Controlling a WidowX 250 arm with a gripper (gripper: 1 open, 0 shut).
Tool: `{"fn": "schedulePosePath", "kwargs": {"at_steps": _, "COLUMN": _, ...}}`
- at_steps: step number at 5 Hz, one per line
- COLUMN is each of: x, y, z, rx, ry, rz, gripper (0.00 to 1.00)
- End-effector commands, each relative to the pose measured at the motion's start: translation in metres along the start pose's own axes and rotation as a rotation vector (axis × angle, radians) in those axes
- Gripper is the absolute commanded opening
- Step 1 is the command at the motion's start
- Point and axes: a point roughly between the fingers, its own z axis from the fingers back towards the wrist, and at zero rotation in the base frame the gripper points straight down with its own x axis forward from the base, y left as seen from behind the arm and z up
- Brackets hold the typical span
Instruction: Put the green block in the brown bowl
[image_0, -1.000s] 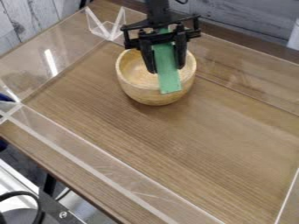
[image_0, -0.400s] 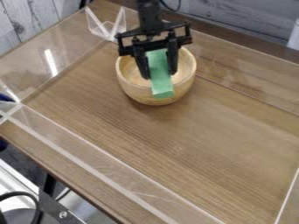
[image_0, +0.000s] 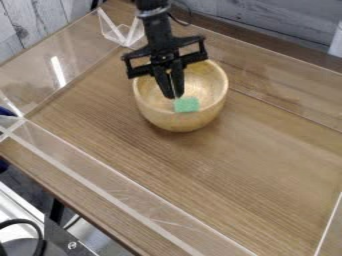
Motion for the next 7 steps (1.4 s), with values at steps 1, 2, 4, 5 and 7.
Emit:
{"fn": "schedulePosePath", "kwargs": {"at_steps": 1, "x": 0.002, "y": -0.001, "z": 0.011, "rx": -0.015, "ry": -0.081, "rz": -0.042, "gripper": 0.00}}
{"fn": "schedulePosePath", "kwargs": {"at_steps": 2, "x": 0.003, "y": 0.002, "z": 0.005, "rx": -0.009, "ry": -0.092, "rz": -0.063, "gripper": 0.00}}
{"fn": "schedulePosePath", "kwargs": {"at_steps": 4, "x": 0.024, "y": -0.002, "z": 0.006, "rx": -0.050, "ry": -0.091, "rz": -0.084, "gripper": 0.00}}
{"fn": "schedulePosePath", "kwargs": {"at_steps": 5, "x": 0.030, "y": -0.003, "z": 0.000, "rx": -0.041, "ry": -0.100, "rz": -0.068, "gripper": 0.00}}
{"fn": "schedulePosePath", "kwargs": {"at_steps": 7, "x": 0.041, "y": -0.009, "z": -0.016, "rx": -0.020, "ry": -0.103, "rz": -0.047, "gripper": 0.00}}
